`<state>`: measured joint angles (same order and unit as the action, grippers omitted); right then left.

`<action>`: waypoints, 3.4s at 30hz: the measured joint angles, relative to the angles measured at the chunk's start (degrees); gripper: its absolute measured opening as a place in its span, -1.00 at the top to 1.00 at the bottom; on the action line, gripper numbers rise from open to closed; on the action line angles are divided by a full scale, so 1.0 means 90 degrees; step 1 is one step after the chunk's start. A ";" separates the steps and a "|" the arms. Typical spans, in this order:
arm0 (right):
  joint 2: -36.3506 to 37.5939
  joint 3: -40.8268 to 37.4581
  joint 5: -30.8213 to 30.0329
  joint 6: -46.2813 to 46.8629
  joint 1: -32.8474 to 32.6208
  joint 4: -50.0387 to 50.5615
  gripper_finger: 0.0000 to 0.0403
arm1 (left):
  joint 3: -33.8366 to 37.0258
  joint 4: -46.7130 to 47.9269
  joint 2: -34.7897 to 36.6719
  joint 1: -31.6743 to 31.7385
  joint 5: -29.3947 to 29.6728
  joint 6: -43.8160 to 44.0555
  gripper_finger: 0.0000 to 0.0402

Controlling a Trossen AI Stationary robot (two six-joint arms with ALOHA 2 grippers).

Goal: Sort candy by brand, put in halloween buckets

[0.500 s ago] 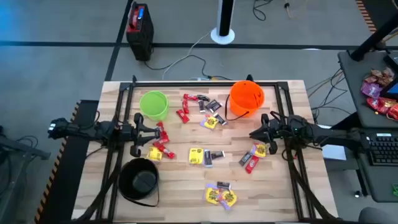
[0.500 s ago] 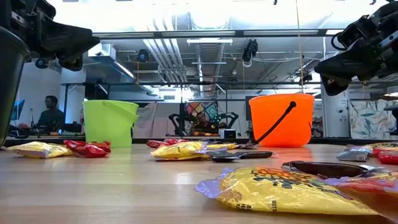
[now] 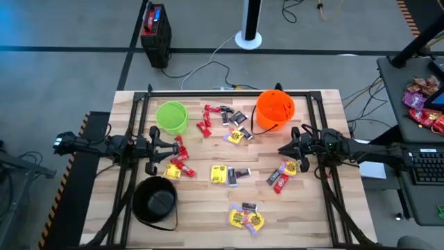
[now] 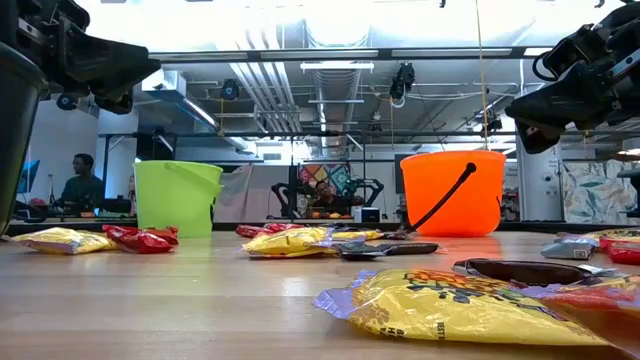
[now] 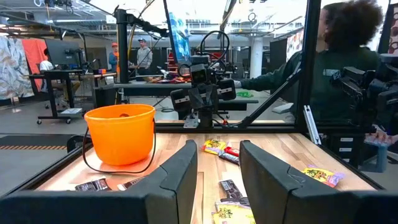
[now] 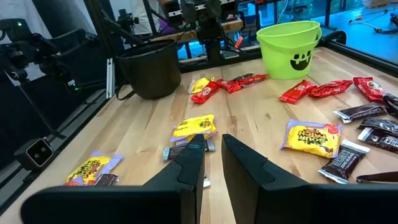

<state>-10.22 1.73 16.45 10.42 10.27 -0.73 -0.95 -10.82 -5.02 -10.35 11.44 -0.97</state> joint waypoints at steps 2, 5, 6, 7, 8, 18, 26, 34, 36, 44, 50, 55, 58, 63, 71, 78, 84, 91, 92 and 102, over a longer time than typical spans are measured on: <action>0.0000 -0.0001 0.0000 0.0000 0.0002 0.0002 0.76 | 0.0002 -0.0001 0.0000 0.0000 0.0000 0.0000 0.48; 0.0000 -0.0001 0.0000 0.0004 0.0000 0.0002 0.76 | 0.0001 0.0000 0.0000 0.0001 -0.0001 0.0000 0.48; 0.0000 -0.0002 0.0000 0.0003 0.0000 0.0002 0.76 | 0.0001 -0.0001 0.0000 0.0001 0.0000 0.0000 0.48; 0.0000 -0.0002 0.0000 -0.0003 0.0000 0.0002 0.76 | 0.0000 0.0000 0.0000 0.0002 0.0000 0.0000 0.48; 0.0000 -0.0002 0.0000 -0.0003 0.0002 0.0000 0.76 | 0.0001 0.0001 0.0000 0.0002 0.0000 0.0000 0.48; 0.0000 -0.0002 0.0000 -0.0002 0.0000 0.0002 0.76 | 0.0000 0.0001 0.0000 0.0002 0.0000 0.0000 0.48; 0.0000 -0.0002 0.0000 -0.0003 0.0000 0.0002 0.76 | 0.0002 0.0000 0.0000 0.0001 -0.0001 0.0000 0.48; 0.0000 0.0000 0.0000 0.0002 0.0002 0.0000 0.76 | 0.0001 0.0001 0.0000 0.0002 0.0000 0.0000 0.48; 0.0000 -0.0002 0.0000 -0.0003 0.0000 0.0000 0.76 | 0.0002 0.0000 0.0000 0.0001 0.0000 0.0000 0.48; 0.0002 -0.0002 0.0000 -0.0003 0.0001 0.0002 0.76 | 0.0002 -0.0001 0.0000 0.0002 0.0000 0.0000 0.48; 0.0001 -0.0002 0.0000 0.0000 0.0001 0.0001 0.76 | 0.0000 0.0001 0.0000 0.0002 0.0000 0.0000 0.48; 0.0002 -0.0002 0.0000 0.0004 0.0002 0.0002 0.76 | 0.0001 -0.0001 0.0000 0.0002 0.0000 0.0000 0.48; 0.0000 -0.0002 0.0000 -0.0002 0.0002 0.0002 0.76 | 0.0002 0.0001 0.0000 0.0002 0.0000 0.0000 0.48; 0.0002 -0.0002 0.0000 -0.0003 0.0000 0.0002 0.76 | 0.0002 -0.0001 0.0000 0.0001 0.0000 0.0000 0.48; 0.0000 -0.0002 0.0000 -0.0001 0.0000 0.0002 0.76 | 0.0000 0.0001 0.0000 0.0002 0.0000 0.0000 0.48; 0.0000 -0.0002 0.0000 0.0004 0.0000 0.0000 0.76 | 0.0002 0.0000 0.0000 0.0002 0.0000 0.0000 0.48; 0.0000 -0.0002 0.0000 -0.0023 0.0002 0.0002 0.76 | 0.0000 -0.0059 0.0000 0.0001 0.0000 -0.0009 0.48; -0.0019 -0.0021 0.0037 0.0522 -0.0015 -0.1238 0.76 | -0.0004 -0.2158 0.0004 -0.0002 -0.0010 0.1081 0.48; -0.0039 -0.0021 0.0121 0.0720 -0.0044 -0.1508 0.76 | -0.0003 -0.2411 0.0000 -0.0002 -0.0016 0.1474 0.48; -0.1060 0.1706 -0.0249 0.1402 -0.0620 -0.0006 0.76 | -0.0003 -0.2882 -0.0321 -0.0012 0.0165 0.3044 0.48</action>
<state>-19.75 17.09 14.20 23.04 4.69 -0.79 -0.97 -36.76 -7.90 -10.46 12.93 26.42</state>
